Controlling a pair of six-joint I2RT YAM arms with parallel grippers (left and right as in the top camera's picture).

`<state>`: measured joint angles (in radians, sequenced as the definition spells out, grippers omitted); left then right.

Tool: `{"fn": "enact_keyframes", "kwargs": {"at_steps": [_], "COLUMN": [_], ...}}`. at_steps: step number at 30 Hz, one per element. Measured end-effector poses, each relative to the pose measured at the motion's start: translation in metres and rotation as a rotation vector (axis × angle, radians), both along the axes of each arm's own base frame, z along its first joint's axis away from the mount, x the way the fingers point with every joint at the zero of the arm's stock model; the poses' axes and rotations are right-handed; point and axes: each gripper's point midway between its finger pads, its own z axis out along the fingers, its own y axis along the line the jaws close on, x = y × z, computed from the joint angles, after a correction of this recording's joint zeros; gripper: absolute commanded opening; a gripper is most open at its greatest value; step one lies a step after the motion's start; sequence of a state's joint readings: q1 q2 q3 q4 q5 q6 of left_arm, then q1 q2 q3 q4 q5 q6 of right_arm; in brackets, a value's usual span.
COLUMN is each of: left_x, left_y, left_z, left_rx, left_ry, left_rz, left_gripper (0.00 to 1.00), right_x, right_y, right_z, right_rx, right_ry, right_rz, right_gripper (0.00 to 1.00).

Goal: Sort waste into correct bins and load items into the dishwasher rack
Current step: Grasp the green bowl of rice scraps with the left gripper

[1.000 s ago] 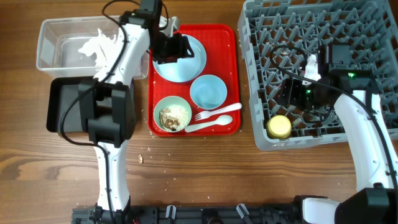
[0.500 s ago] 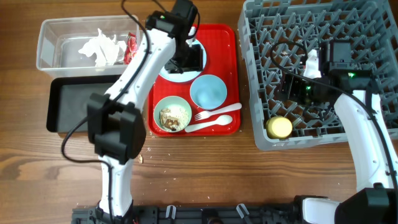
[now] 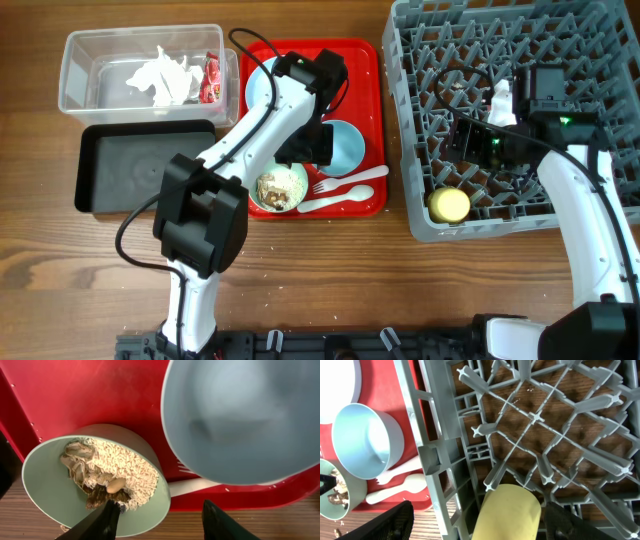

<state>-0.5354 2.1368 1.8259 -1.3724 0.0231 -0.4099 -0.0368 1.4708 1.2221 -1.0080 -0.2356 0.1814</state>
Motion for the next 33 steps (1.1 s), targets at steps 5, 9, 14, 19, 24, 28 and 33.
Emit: {"fn": "enact_keyframes", "kwargs": {"at_steps": [5, 9, 14, 19, 24, 28, 33], "left_x": [-0.005, -0.012, -0.024, -0.02, -0.02, -0.021, -0.011], "left_y": [0.0, -0.012, -0.01, -0.008, -0.005, -0.004, 0.0], "left_z": [-0.013, -0.019, -0.033, -0.047, -0.048, -0.047, -0.015], "left_rx": [0.008, 0.007, 0.064, 0.077, 0.09, 0.096, 0.033], "left_ry": [0.012, 0.004, 0.006, -0.029, -0.032, -0.029, -0.097], "left_rz": [-0.006, -0.044, -0.022, 0.015, 0.024, 0.024, 0.037], "left_gripper": [0.53, 0.51, 0.44, 0.11, 0.04, 0.04, 0.04], "right_x": [0.0, 0.0, 0.0, 0.0, 0.0, 0.0, 0.0], "right_y": [0.0, 0.0, 0.0, 0.0, 0.0, 0.0, 0.0], "right_z": [0.0, 0.0, 0.0, 0.0, 0.0, 0.0, 0.0], "right_rx": [-0.001, -0.001, -0.001, -0.001, -0.001, -0.001, -0.001], "right_ry": [-0.001, -0.001, -0.001, -0.001, -0.001, -0.001, -0.001], "right_rz": [0.004, 0.004, 0.004, 0.004, 0.004, 0.004, 0.004], "right_gripper": [0.85, 0.85, 0.85, 0.85, 0.85, 0.85, 0.85]}}
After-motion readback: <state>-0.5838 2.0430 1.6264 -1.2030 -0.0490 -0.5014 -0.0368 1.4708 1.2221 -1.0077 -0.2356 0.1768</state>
